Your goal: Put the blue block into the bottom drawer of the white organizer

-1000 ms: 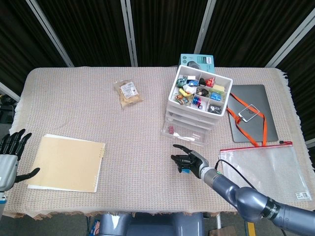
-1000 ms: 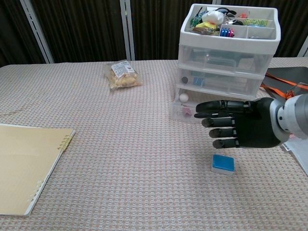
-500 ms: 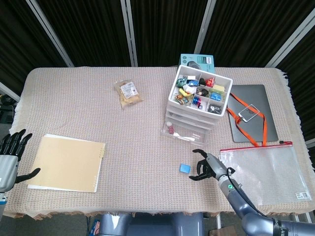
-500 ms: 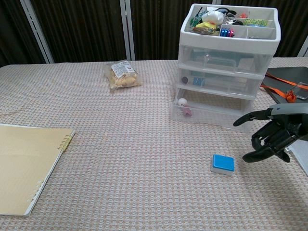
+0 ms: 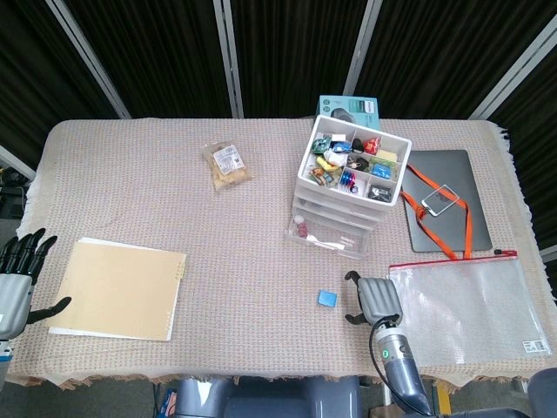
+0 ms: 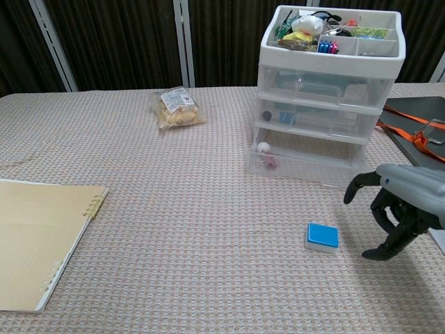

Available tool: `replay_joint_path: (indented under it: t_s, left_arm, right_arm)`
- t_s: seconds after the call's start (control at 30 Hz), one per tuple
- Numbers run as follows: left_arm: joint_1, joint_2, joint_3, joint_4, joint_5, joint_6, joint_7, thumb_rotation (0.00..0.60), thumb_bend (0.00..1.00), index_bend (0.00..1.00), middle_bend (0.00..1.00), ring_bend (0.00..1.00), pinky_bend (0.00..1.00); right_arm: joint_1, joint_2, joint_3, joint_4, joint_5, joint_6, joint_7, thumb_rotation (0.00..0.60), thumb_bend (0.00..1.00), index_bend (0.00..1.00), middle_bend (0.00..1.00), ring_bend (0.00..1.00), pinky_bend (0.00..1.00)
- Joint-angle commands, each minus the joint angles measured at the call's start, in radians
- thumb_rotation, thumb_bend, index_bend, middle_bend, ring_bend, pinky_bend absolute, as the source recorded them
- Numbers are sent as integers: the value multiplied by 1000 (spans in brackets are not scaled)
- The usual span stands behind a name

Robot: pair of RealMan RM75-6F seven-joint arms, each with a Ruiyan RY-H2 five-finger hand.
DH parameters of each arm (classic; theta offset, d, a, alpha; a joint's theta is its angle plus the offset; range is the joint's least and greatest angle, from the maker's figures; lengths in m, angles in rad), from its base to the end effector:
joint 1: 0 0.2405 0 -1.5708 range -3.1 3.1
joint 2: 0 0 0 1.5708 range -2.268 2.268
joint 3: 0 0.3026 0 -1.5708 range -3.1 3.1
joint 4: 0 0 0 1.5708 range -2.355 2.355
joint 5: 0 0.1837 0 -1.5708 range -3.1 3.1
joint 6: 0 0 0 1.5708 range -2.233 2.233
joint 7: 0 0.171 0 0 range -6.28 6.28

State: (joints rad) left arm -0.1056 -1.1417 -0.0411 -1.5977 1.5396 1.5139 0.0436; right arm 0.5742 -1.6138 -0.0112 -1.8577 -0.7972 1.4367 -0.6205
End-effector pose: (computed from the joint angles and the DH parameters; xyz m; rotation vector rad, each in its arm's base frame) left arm -0.3320 0.2146 0.1970 -1.4284 -0.8319 -0.9295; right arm -0.2272 -0.2883 -0.0076 1.5741 -1.2376 0.6910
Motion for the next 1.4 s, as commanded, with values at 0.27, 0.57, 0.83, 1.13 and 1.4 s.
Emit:
replay_joint_path:
  t_s: [0.27, 0.57, 0.83, 1.13, 1.4]
  left_arm:
    - [-1, -1, 0, 1, 1, -2, -2, 600, 142, 79, 0, 0, 0]
    - [-3, 0, 0, 0, 0, -5, -7, 600, 142, 79, 0, 0, 0]
    - [-2, -1, 2, 1, 4, -4, -10, 600, 143, 79, 0, 0, 0]
    - [-3, 0, 1, -1, 1, -6, -10, 600, 143, 79, 0, 0, 0]
    - [-3, 1, 0, 0, 0, -5, -16, 600, 143, 80, 0, 0, 0]
  right_arm:
    - [-19, -85, 13, 33, -22, 0, -46, 600, 109, 335, 762, 789, 714]
    - [-29, -140, 56, 85, 0, -16, -80, 600, 124, 352, 762, 789, 714]
    - [-39, -169, 87, 123, 5, -30, -89, 600, 179, 377, 763, 790, 714]
    - [-53, -186, 103, 132, 17, -47, -90, 600, 262, 502, 769, 794, 714]
    - [-69, -195, 110, 134, -27, -37, -76, 600, 299, 591, 774, 798, 714]
